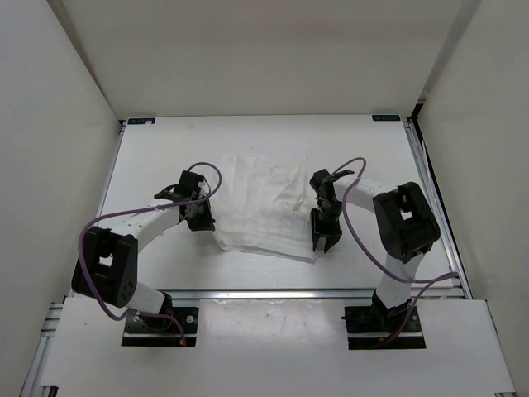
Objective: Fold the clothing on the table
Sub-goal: Flatten the skirt out
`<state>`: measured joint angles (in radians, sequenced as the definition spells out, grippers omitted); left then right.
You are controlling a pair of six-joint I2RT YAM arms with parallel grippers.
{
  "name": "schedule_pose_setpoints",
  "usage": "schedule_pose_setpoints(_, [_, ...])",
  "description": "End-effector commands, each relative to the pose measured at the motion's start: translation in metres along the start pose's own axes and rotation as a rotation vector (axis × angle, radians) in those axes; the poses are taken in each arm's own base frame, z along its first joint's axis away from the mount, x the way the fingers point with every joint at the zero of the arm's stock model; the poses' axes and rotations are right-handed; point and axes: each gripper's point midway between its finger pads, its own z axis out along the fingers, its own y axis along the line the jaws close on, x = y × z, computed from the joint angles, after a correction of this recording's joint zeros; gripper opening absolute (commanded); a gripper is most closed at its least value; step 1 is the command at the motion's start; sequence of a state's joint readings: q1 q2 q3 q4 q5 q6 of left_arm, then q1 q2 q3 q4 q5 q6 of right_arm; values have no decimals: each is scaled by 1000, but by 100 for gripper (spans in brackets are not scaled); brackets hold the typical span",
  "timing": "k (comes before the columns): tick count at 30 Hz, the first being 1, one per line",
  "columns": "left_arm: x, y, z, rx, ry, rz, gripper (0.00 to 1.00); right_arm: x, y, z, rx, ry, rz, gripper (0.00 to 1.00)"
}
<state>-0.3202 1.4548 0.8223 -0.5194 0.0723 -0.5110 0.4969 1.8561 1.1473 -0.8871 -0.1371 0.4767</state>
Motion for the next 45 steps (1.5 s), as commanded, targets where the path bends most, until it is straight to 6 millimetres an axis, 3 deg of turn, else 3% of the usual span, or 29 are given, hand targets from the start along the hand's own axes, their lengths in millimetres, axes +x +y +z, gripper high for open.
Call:
schedule_pose_setpoints(1, [-13,26,-6,-77,-55,-12,0,8,-54,9,150,25,20,44])
schedule_pose_setpoints(4, [-13,27,-6,-78,-52,-13,0,7,-69,6,182,19,30,43])
schedule_pose_setpoints(8, [-11,25,-4,-61,-41,-26,0,1,-67,-4,175,-5,16,43])
schedule_pose_setpoints(11, [-12,13,-4,-35,-45,-11,0,-12,-47,-19,124,-61,7,44])
schedule_pose_setpoints(17, [-2,19,0,-47,-23,-14,0,-15,18,-41,-99,-71,-26,44])
schedule_pose_setpoints(24, [-6,18,-2,-51,-26,-1,0,-5,52,-22,-239,19,-8,46])
schedule_pose_setpoints(32, [-2,13,-1,-42,-6,14,0,10,62,8,-243,106,19,46])
schedule_pose_setpoints(39, [0,18,0,-50,-4,22,0,20,59,5,-223,90,36,45])
schedule_pose_setpoints(45, [6,23,2,-51,11,12,0,33,46,12,-188,103,34,36])
